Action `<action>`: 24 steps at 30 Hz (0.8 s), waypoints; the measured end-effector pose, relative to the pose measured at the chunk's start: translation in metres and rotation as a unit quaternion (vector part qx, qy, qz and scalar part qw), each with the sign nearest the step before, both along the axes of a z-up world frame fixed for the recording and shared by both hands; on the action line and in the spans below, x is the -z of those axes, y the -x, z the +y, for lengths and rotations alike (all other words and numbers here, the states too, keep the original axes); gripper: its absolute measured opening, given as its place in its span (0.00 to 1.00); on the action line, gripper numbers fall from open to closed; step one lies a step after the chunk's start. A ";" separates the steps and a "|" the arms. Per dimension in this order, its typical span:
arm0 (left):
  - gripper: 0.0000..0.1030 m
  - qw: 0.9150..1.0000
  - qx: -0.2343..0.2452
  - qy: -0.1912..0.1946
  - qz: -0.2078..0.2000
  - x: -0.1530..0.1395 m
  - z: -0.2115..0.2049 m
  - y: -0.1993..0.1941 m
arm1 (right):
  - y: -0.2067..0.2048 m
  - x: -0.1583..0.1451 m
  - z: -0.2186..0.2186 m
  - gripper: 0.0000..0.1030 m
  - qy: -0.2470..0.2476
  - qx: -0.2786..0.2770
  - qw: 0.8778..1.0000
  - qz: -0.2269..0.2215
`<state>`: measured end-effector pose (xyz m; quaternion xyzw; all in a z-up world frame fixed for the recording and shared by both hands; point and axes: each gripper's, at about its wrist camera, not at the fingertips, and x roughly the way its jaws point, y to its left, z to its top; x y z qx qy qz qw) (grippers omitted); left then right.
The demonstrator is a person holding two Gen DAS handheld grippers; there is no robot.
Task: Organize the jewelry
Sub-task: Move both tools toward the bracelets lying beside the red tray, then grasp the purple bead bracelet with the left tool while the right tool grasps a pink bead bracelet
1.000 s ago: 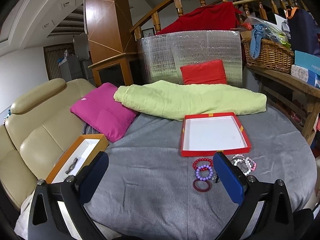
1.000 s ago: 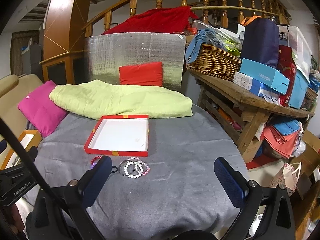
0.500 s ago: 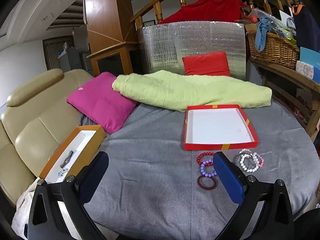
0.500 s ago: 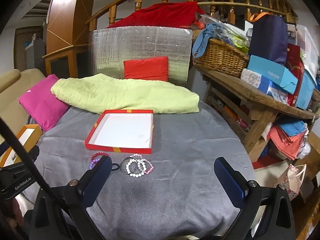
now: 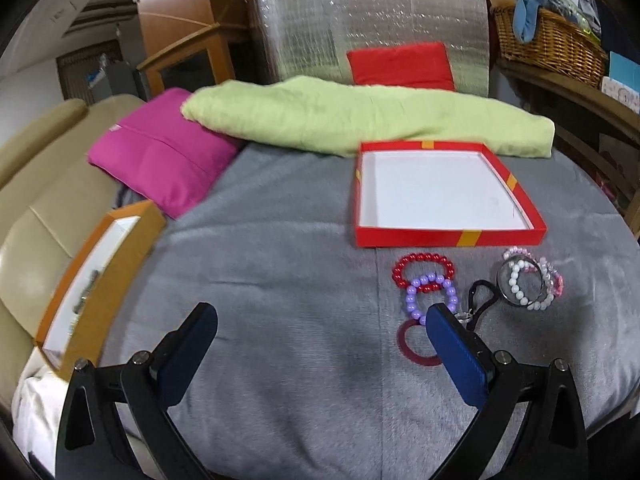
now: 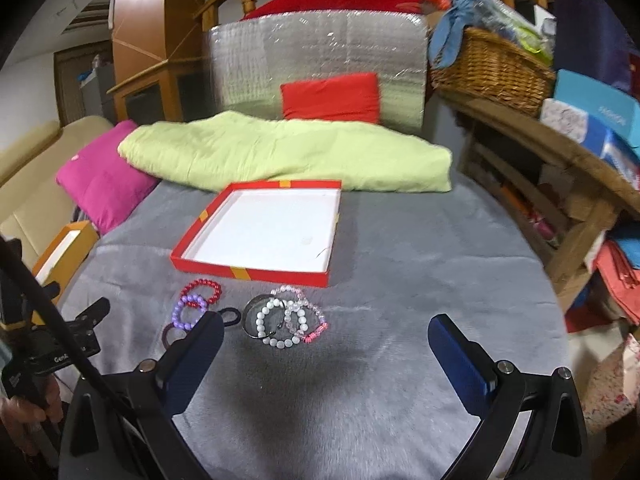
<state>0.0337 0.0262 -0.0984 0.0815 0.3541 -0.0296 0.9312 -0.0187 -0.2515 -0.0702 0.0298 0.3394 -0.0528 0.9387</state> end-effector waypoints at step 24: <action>0.46 0.980 0.121 0.062 0.146 0.060 -0.042 -0.089 | -0.123 0.121 -0.044 0.36 -0.101 -0.039 0.980 0.168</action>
